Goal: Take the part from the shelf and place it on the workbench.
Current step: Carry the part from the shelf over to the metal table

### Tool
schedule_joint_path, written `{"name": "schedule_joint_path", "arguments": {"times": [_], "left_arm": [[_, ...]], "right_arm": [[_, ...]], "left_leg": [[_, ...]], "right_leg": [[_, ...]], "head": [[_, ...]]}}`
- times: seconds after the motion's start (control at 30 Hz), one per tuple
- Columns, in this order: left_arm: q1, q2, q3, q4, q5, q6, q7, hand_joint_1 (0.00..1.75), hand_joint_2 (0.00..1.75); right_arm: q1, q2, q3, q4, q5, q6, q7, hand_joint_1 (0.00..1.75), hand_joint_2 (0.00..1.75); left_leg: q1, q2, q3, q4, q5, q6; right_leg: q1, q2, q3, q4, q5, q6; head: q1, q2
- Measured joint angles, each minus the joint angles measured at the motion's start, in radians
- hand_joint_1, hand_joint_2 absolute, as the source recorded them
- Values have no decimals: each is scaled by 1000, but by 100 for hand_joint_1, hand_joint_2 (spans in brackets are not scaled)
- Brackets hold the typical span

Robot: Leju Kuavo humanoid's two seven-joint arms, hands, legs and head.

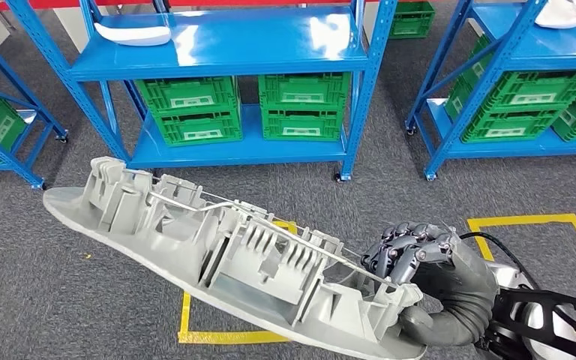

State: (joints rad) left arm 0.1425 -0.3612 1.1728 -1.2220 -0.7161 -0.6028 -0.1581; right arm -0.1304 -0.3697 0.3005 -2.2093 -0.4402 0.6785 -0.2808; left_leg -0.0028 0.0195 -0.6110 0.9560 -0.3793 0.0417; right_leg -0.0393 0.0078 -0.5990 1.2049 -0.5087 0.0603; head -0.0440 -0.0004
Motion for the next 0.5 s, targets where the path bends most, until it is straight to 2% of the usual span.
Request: {"name": "schedule_joint_path", "arguments": {"times": [0.03,0.07,0.1,0.13,0.17,0.2,0.23,0.27,0.33,0.37,0.4,0.43,0.47,0.5], "left_arm": [[1,0,0,-2,2,1,2,0,0],[1,1,0,-3,5,1,4,0,0],[3,1,-1,-6,7,1,5,0,0],[5,1,-1,-9,9,2,6,0,0],[9,0,-2,-11,11,2,8,0,0],[13,0,-2,-13,13,2,10,0,0],[18,0,-2,-15,15,2,12,0,0],[21,0,-2,-18,18,1,14,0,0],[26,0,-3,-27,27,1,22,0,0],[28,1,-5,-33,33,1,27,0,0],[31,1,-7,-38,38,1,33,0,0],[33,1,-12,-44,43,0,39,0,0],[35,1,-16,-49,48,0,44,0,0],[37,1,-20,-54,53,1,49,0,0]], "right_arm": [[-3,0,0,1,-1,0,0,175,175],[-6,1,0,1,-1,0,0,175,175],[-8,1,0,1,-1,0,1,175,175],[-9,1,0,2,-2,0,1,175,175],[-9,2,1,3,-3,1,1,175,175],[-9,2,1,4,-4,1,0,175,175],[-10,3,2,5,-6,2,0,175,175],[-10,3,3,6,-7,2,-1,175,175],[-11,5,2,7,-9,4,-2,175,175],[-11,5,2,8,-9,6,-2,175,175],[-11,5,2,10,-9,7,-2,175,175],[-11,6,1,11,-8,8,-2,175,175],[-10,6,1,11,-7,9,-2,175,175],[-9,6,0,12,-6,9,-3,175,175]], "left_leg": [[2,1,-23,18,5,-6],[3,1,-42,36,9,-13],[4,1,-56,49,15,-20],[5,0,-65,54,23,-26],[8,0,-69,54,33,-32],[11,-1,-74,54,33,-38],[14,-4,-80,64,15,-44],[17,-7,-88,90,-23,-50],[19,-11,-109,200,-132,-60],[19,-11,-118,264,-170,-63],[19,-11,-118,314,-187,-63],[19,-12,-102,331,-182,-62],[19,-13,-70,313,-162,-57],[17,-16,-20,260,-140,-50]], "right_leg": [[-2,-2,53,-70,-1,8],[-1,-4,95,-134,-15,5],[2,-6,120,-181,-34,-5],[7,-6,127,-205,-49,-17],[9,-7,118,-207,-47,-32],[10,-8,109,-207,-39,-41],[10,-9,100,-206,-28,-51],[8,-10,90,-207,-16,-59],[9,-11,69,-206,7,-66],[10,-10,57,-205,18,-67],[11,-10,44,-204,29,-66],[13,-10,29,-203,40,-65],[14,-9,16,-202,50,-64],[16,-8,5,-202,60,-62]], "head": [[1,0],[1,0],[1,0],[1,0],[0,0],[0,0],[-1,0],[-2,0],[-3,0],[-4,0],[-4,0],[-4,0],[-4,0],[-4,0]]}}
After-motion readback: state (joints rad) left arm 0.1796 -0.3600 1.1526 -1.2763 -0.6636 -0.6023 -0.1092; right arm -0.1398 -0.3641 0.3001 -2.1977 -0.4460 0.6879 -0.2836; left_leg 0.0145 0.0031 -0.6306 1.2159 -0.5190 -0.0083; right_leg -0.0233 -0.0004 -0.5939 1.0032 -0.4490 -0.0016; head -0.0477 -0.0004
